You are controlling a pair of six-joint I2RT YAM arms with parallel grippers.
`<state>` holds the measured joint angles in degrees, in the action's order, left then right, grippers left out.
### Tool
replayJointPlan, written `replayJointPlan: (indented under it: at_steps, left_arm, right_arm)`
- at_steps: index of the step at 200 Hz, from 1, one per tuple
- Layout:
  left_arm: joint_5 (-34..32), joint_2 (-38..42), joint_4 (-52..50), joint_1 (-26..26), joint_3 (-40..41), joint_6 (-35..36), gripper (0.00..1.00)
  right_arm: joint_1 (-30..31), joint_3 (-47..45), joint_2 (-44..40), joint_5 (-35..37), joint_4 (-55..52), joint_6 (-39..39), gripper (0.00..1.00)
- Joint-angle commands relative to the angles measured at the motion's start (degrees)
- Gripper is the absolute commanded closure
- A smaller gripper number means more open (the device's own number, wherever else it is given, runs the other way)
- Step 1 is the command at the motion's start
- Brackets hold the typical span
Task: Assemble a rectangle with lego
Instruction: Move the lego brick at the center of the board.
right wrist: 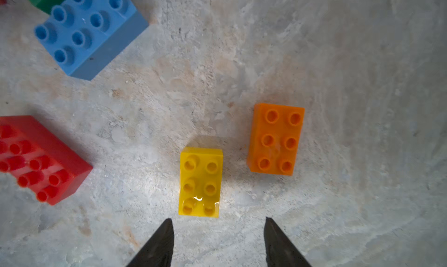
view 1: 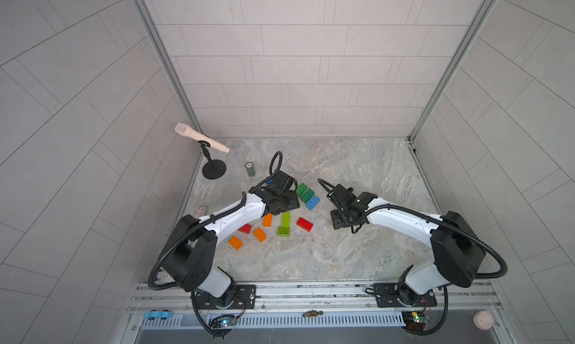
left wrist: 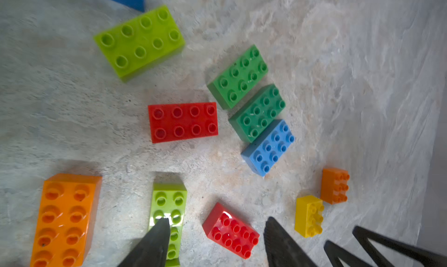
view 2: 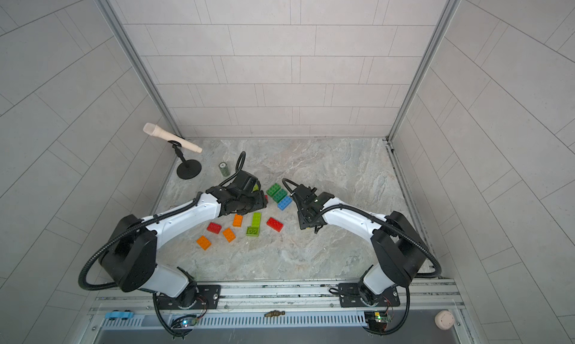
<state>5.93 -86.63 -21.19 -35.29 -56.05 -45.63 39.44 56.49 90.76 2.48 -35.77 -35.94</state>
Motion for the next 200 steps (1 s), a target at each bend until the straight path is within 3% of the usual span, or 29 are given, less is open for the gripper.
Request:
replayJointPlan:
  at_steps: [1,53,95,143,200]
  left_arm:
    - [1.23,-0.58,5.43,-0.37,1.03,2.00,0.34]
    - [3.82,-3.29,7.56,-0.40,1.09,2.17,0.36]
    - [4.46,-4.67,7.75,-0.39,-0.02,2.65,0.37]
    - [2.89,-5.01,10.26,-2.62,-0.01,3.39,0.38]
    - [3.52,-8.37,11.08,-4.91,-3.09,3.44,0.39]
  right_arm:
    - [0.13,1.58,3.48,-0.01,0.69,-1.97,0.42]
    - [0.11,3.36,7.93,-0.48,1.21,-1.41,0.59]
    - [0.15,1.45,2.96,-1.00,-2.05,-1.91,0.73]
    - [-1.65,-5.95,-5.99,-2.95,-5.95,-4.92,0.74]
    - [-5.84,-4.87,0.27,-2.17,-1.78,-0.57,0.75]
